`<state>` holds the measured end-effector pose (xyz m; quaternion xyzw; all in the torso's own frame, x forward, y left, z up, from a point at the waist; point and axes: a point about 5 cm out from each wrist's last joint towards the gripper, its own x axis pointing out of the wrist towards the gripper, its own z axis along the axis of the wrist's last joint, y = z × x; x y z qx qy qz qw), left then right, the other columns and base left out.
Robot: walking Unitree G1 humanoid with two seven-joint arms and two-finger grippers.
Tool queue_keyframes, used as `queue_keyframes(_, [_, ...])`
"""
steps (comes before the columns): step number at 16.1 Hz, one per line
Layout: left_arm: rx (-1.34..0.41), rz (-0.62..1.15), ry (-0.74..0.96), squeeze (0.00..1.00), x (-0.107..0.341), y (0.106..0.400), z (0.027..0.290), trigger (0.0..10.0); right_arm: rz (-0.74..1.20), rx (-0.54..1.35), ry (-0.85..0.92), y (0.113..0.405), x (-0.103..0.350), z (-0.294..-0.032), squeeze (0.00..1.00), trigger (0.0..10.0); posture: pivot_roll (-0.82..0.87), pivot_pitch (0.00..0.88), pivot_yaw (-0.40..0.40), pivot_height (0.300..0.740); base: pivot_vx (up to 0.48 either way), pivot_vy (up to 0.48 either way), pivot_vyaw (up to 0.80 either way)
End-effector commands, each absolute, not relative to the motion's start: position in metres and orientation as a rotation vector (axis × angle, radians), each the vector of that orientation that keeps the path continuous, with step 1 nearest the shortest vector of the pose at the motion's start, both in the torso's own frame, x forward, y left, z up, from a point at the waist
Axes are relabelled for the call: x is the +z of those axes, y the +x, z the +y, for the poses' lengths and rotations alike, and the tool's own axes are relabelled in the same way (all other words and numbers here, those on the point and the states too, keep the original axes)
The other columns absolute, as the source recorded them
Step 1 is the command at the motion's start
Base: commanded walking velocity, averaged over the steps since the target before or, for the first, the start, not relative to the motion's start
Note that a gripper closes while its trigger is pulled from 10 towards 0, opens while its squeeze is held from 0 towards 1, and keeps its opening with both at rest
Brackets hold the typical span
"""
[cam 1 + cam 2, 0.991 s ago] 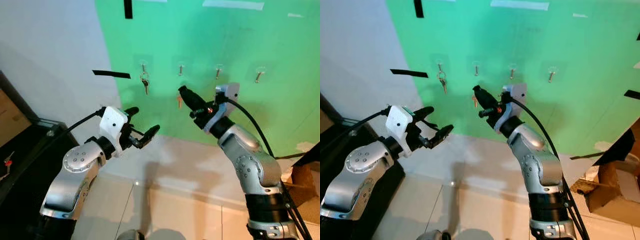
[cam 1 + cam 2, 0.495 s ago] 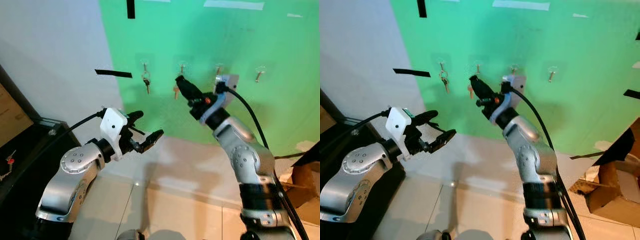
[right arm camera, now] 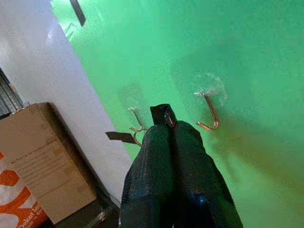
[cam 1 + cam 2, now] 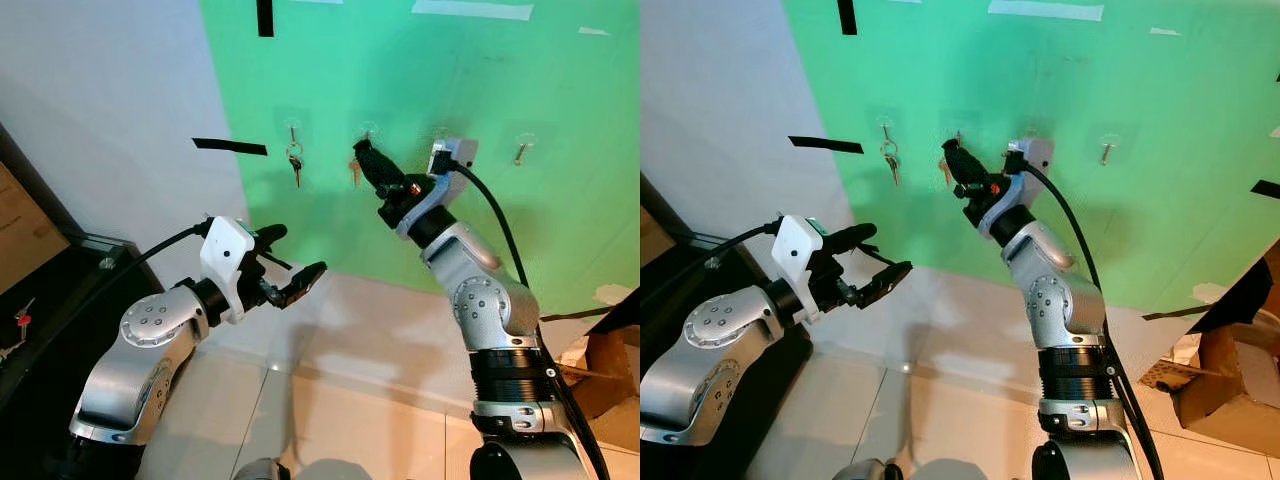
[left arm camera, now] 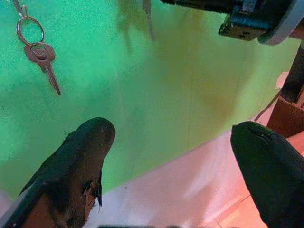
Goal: Hang keys on a hook
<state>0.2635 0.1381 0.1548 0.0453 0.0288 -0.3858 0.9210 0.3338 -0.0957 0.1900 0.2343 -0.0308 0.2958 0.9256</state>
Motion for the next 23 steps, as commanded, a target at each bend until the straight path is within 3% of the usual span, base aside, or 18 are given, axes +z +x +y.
queue_keyframes(1, [-0.807,0.053,0.101,0.00,0.158,0.261,0.138,10.0,-0.100,0.607,0.492,0.337,0.198,-0.095,0.00,10.0,0.01,0.000,0.070,0.740,0.000,0.000,0.00])
queue_keyframes(16, [-0.812,0.050,0.104,0.00,0.159,0.263,0.138,10.0,-0.098,0.658,0.548,0.342,0.201,-0.084,0.00,10.0,0.02,0.000,0.065,0.740,0.000,0.000,0.00])
queue_keyframes(23, [-0.821,0.051,0.101,0.00,0.159,0.261,0.136,10.0,-0.090,0.460,0.596,0.354,0.192,-0.103,0.00,10.0,0.02,0.000,0.068,0.740,0.000,0.000,0.00])
